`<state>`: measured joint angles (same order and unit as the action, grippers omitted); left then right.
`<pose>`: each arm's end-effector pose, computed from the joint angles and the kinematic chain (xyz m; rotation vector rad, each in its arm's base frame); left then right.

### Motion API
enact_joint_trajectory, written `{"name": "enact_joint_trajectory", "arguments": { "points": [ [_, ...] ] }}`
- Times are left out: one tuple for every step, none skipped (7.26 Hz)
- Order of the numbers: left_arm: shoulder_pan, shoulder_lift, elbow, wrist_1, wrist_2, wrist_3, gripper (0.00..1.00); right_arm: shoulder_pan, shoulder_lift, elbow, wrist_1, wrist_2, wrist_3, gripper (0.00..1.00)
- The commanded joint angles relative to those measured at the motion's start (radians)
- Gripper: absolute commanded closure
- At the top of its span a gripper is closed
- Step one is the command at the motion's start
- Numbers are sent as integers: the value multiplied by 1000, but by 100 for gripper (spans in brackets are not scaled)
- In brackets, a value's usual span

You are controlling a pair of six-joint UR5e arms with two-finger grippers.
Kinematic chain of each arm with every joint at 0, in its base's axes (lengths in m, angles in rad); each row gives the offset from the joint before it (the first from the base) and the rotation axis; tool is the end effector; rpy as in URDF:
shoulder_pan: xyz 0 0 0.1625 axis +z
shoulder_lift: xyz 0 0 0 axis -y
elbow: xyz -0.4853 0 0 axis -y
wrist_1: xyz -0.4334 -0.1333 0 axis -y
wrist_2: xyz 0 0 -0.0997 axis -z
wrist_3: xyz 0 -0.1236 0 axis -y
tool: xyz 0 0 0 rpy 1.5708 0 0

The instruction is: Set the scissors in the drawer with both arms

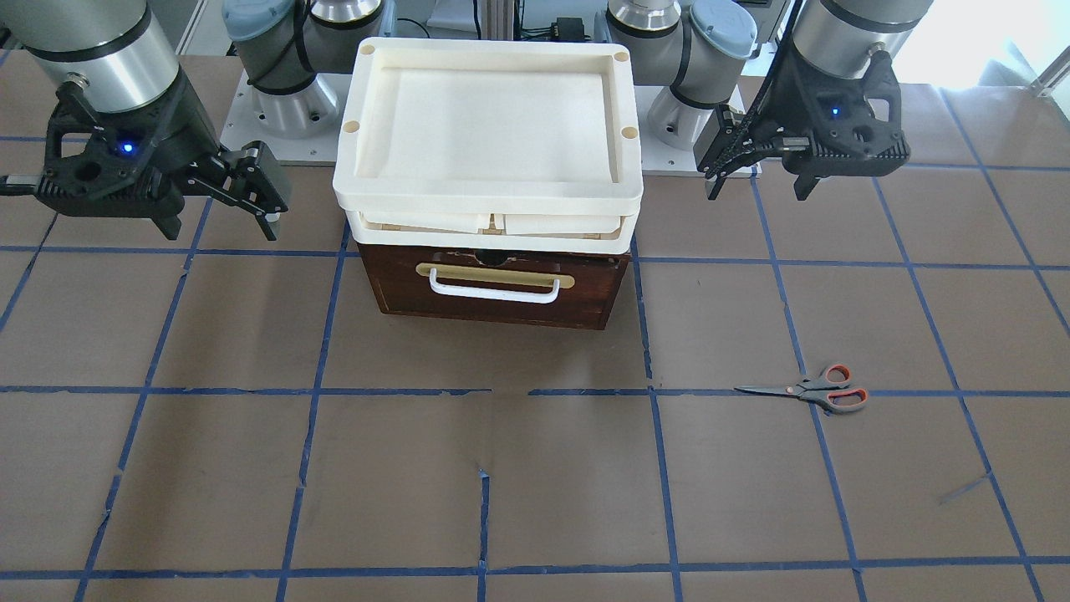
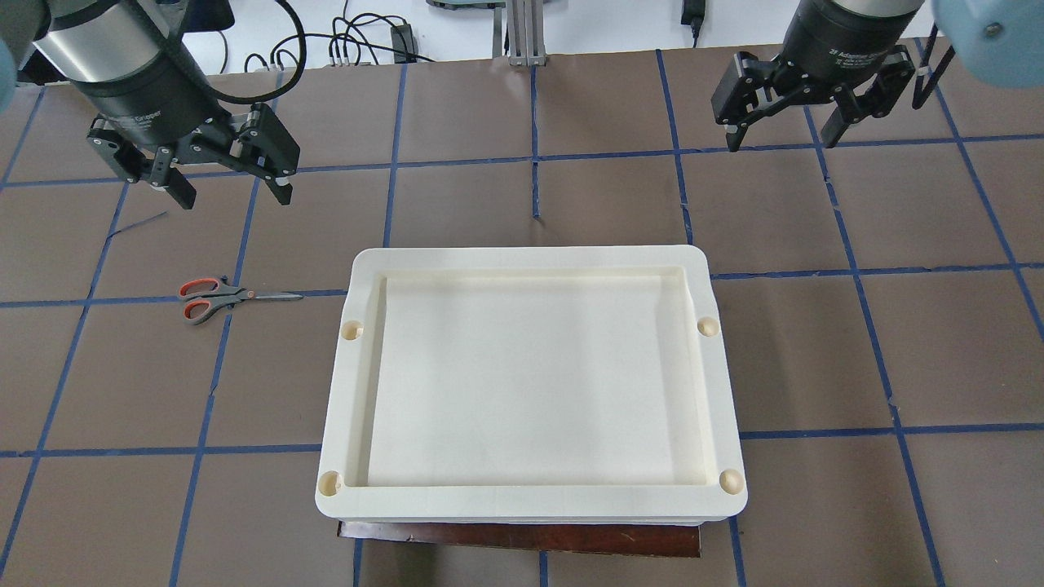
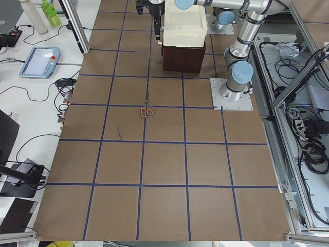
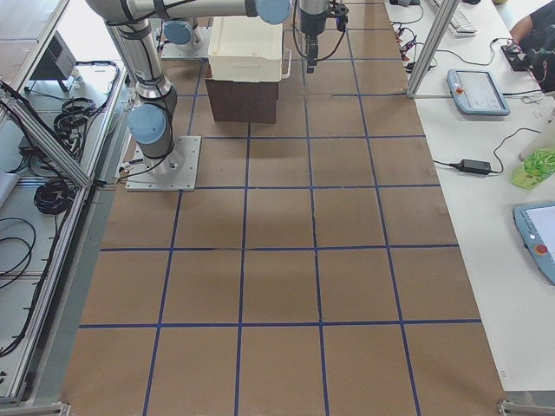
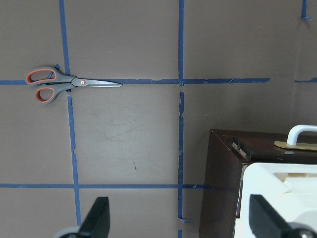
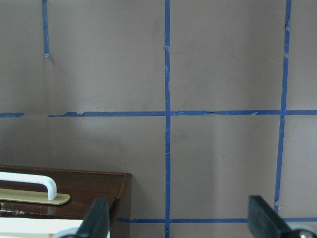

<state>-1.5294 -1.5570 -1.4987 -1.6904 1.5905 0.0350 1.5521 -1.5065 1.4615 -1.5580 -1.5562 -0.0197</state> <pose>-0.1092 -0.5256 0.5581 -0.0095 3.1227 0.0538 0.1245 -0.5702 0.5460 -0.0019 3.1272 -0.0508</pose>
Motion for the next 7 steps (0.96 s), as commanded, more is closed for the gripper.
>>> {"name": "enact_joint_trajectory", "arguments": {
  "points": [
    [0, 5, -5, 0, 6, 11, 0, 6, -1, 11, -51, 39, 0, 0],
    [8, 6, -14, 0, 6, 25, 0, 3, 0, 11, -54, 63, -2, 0],
    [21, 0, -20, 1, -4, 113, 0, 8, -1, 11, -53, 65, 0, 0],
    [37, 0, -46, 6, -3, 208, 0, 6, 0, 11, -56, 61, 1, 0],
    [67, 0, -79, 30, -3, 292, 0, 6, 0, 11, -54, 56, 4, 0],
    [121, -3, -121, 73, -6, 380, 0, 9, -1, 11, -53, 65, 0, 0],
    [164, -15, -155, 124, -6, 437, 0, 17, 11, 5, -53, 67, -5, 0]
  ]
}}
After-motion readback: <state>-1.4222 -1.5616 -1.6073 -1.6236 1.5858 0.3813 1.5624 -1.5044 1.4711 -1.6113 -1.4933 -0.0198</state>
